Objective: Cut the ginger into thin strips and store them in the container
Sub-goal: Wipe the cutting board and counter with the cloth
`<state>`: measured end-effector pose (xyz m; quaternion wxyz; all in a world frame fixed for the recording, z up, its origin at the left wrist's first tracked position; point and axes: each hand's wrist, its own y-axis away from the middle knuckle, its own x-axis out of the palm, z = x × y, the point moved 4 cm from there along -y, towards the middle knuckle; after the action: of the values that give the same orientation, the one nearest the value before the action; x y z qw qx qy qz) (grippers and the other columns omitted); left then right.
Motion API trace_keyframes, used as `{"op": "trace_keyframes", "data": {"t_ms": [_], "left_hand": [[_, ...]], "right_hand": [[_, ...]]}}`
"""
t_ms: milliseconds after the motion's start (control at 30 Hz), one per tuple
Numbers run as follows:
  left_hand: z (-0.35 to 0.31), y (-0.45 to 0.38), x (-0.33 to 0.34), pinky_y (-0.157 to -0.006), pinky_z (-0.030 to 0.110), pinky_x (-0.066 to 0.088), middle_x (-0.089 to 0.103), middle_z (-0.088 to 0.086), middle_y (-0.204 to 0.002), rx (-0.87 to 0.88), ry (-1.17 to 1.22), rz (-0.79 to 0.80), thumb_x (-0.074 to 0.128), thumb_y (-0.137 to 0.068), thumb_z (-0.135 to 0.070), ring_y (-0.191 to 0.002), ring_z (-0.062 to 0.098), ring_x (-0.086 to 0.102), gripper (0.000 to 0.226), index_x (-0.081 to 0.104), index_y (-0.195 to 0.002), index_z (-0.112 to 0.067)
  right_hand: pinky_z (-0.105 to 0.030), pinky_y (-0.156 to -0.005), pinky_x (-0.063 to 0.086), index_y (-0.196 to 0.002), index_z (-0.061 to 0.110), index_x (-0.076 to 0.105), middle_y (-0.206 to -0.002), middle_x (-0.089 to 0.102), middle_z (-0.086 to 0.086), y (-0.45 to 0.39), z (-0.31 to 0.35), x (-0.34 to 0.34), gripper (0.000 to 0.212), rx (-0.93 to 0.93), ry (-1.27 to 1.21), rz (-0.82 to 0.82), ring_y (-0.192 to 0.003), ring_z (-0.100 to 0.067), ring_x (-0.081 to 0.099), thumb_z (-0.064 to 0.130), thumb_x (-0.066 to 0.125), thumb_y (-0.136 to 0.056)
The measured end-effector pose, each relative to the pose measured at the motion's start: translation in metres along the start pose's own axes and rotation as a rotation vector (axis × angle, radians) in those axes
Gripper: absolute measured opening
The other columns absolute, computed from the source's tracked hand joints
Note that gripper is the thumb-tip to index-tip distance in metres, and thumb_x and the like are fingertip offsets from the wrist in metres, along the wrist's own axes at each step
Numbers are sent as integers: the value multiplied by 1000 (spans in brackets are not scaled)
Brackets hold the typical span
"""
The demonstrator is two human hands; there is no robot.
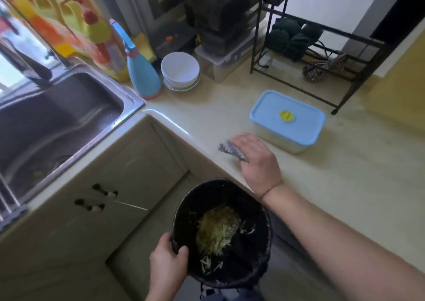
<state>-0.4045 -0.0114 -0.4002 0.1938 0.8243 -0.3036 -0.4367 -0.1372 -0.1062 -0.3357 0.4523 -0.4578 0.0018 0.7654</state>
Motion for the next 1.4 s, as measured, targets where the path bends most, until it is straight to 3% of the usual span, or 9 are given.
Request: {"op": "trace_keyframes", "data": {"t_ms": [133, 300, 433, 533, 633, 933, 1100, 1267, 1400], "left_hand": [[-3, -5, -4, -58, 25, 44, 66, 0, -82, -8, -14, -17, 61, -88, -9, -74, 9, 60, 17, 63, -103, -18], [-3, -12, -8, -52, 14, 41, 65, -4, -82, 6, -8, -31, 60, -89, -8, -69, 9, 61, 21, 61, -107, -20], [2, -12, -5, -53, 20, 44, 67, -1, -84, -15, 3, -17, 59, -89, -8, -72, 13, 64, 18, 62, -104, -18], [6, -13, -3, -55, 23, 46, 68, 0, -88, -22, 2, -9, 60, -88, -8, -73, 13, 65, 20, 63, -104, -20], [9, -5, 1, -56, 24, 46, 68, 1, -86, -28, -18, 7, 61, -87, -10, -72, 14, 65, 23, 62, -106, -23], [17, 28, 32, -70, 33, 56, 71, 0, -75, 5, -10, 111, 65, -84, -7, -72, 16, 67, 22, 63, -90, -28], [17, 49, 60, -63, 20, 51, 68, 2, -69, 19, -38, 125, 70, -79, -6, -69, 15, 65, 19, 63, -83, -23], [14, 69, 76, -55, 17, 45, 64, 0, -62, 36, -32, 88, 74, -75, -2, -66, 13, 62, 17, 66, -82, -16], [11, 82, 88, -62, 20, 41, 67, 5, -76, 75, -41, 113, 79, -72, 0, -69, 12, 60, 24, 67, -86, -17]], "right_hand": [[-35, -114, 33, -124, 3, 68, -131, 65, -17, -43, -41, 45, 55, 144, 118, 379, -131, -40, 53, 0, 40, -77], [-38, -98, 52, -111, 8, 75, -117, 73, -12, 28, -10, 31, 49, -23, 6, 289, -113, -31, 68, 18, 45, -75], [-36, -84, 59, -108, 12, 75, -108, 76, -2, 97, 14, 25, 44, -225, -73, 476, -106, -19, 70, 5, 44, -76], [-36, -99, 55, -114, 10, 73, -115, 73, -2, 99, 21, 6, 41, -253, -162, 331, -115, -18, 67, -2, 49, -82], [-22, -109, 44, -118, 9, 71, -118, 68, -2, 74, -7, -44, 43, -33, -121, 67, -113, -16, 64, 2, 50, -81], [-46, -86, 51, -116, -3, 69, -109, 69, -30, 82, -175, -144, 57, 560, 374, -162, -97, -48, 66, 34, 40, -82], [-28, -97, 42, -114, 1, 73, -116, 72, -20, 100, -146, -104, 51, 402, 303, -67, -105, -41, 70, 11, 42, -75], [-48, -97, 54, -117, 11, 74, -120, 72, -6, 182, -69, -79, 51, 95, 179, 179, -114, -26, 68, -11, 59, -73], [-33, -99, 54, -117, 19, 70, -118, 73, 2, 234, -40, -99, 46, -74, -63, 366, -120, -13, 64, -3, 45, -85]]}}
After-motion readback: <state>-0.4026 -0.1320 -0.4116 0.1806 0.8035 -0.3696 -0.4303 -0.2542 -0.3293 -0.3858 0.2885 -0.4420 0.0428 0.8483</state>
